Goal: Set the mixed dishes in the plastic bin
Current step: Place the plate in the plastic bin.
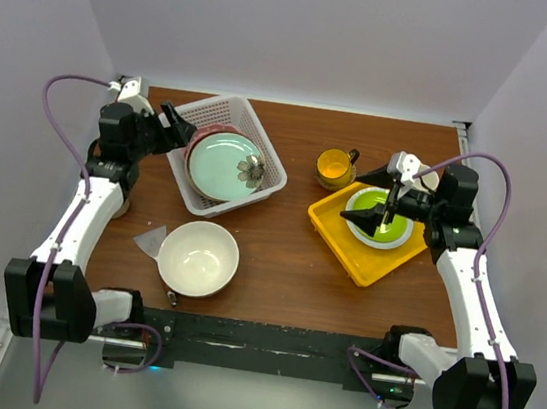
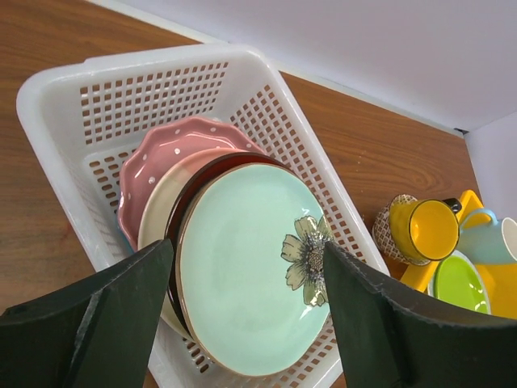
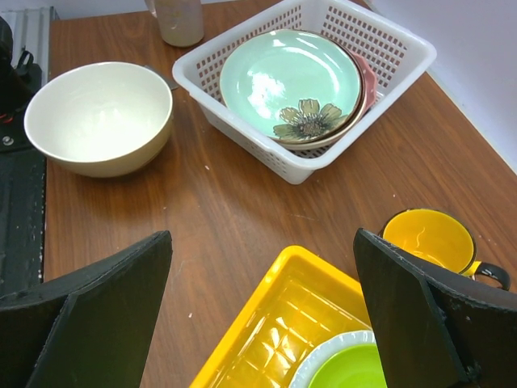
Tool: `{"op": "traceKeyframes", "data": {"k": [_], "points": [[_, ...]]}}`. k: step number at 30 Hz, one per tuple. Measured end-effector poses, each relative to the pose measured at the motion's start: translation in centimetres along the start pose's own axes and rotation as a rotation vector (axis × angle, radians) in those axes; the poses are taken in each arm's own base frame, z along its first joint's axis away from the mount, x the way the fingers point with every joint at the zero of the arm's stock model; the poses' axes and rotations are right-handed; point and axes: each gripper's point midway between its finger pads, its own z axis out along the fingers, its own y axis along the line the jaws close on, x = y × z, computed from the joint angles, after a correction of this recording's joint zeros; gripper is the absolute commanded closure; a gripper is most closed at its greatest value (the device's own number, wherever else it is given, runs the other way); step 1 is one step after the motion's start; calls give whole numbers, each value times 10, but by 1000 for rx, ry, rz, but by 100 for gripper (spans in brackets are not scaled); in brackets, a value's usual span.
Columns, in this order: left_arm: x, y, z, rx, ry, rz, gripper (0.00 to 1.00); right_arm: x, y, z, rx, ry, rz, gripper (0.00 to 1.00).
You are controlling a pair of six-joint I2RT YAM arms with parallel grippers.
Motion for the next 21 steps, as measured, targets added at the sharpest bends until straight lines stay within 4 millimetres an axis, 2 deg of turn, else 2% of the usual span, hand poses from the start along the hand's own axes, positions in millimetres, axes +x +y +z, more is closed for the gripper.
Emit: {"op": "traceKeyframes", "data": {"k": [7,8,10,11,21], "points": [[-11,-11,-19,28,-52,36,15,8,1,-3,16,34,-9,2],[-11,-12,-22,30,-56,43,14,10,1,-4,21,43,-8,2],[-10,-12,-26,34,-60,55,0,11,1,-5,29,61,-11,2],[-9,-13,-29,41,-64,62,0,12,0,-7,37,73,-13,2],[25,-22,-46,132,-19,140,0,-2,-12,-19,114,155,-66,2]]}}
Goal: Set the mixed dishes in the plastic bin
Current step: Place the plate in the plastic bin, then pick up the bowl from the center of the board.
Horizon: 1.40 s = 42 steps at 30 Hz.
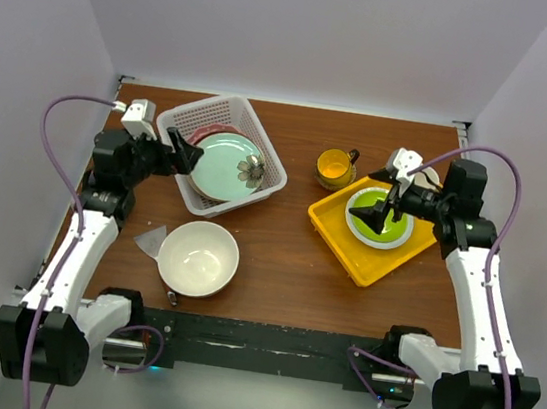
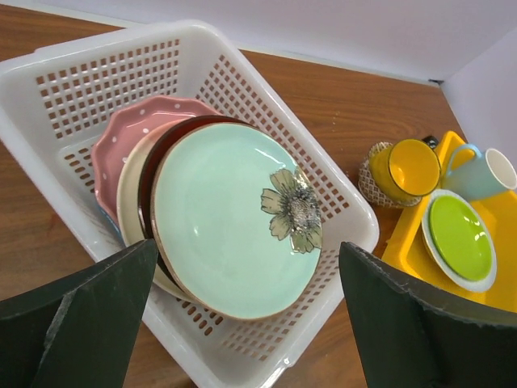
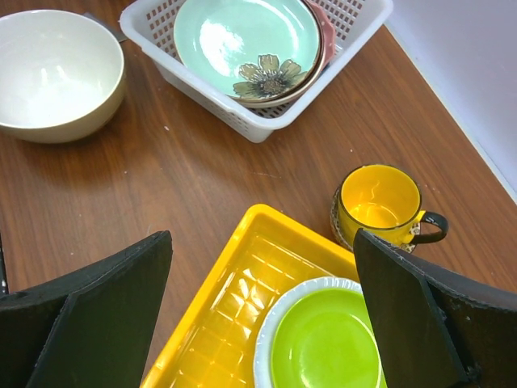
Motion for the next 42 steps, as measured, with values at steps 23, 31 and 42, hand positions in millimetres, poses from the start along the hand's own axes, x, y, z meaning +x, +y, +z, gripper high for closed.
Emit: {"op": "traceKeyframes", "data": {"k": [23,31,42], "points": [[-6,-38,-24,128,-55,163,0,27,2,11,-62,50,128,2],[-7,-41,-26,139,-61,170,0,28,12,10,-102,44,140,2],[-9,-48,-31,170,-70,186,0,37,19,9,-124,74,149,2]]}}
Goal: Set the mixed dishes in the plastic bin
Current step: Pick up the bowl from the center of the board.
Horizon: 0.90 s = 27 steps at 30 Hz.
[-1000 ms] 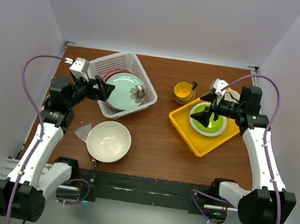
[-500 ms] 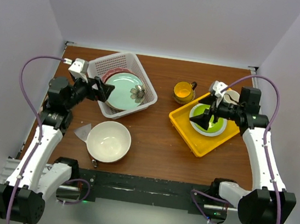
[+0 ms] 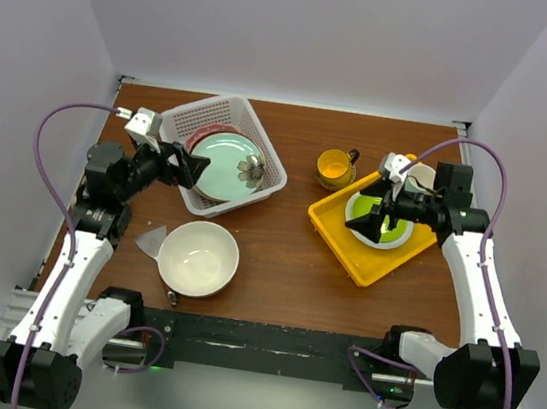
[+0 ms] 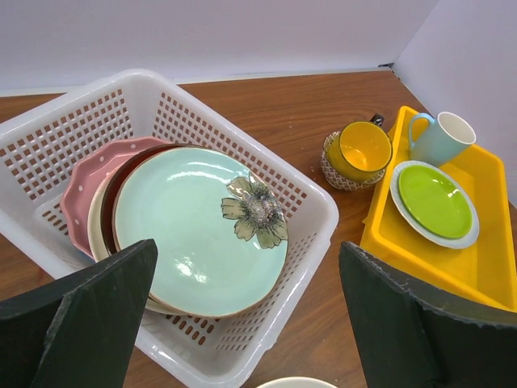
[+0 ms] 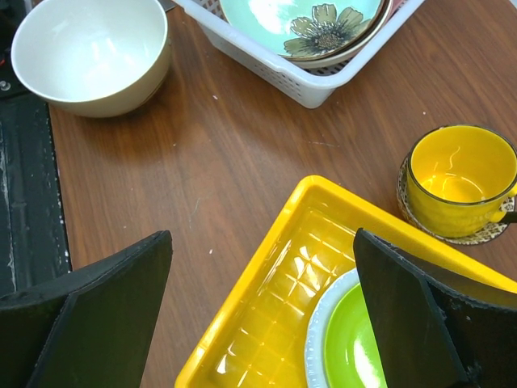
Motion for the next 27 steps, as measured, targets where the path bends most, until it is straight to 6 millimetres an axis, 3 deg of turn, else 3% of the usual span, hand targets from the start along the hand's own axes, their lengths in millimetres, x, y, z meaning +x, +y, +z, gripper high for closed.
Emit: {"op": "traceKeyframes", "data": {"k": [27], "points": [[6,-5,-2,32,11,6,0,13,-44,-12,251,109,55,2]]}}
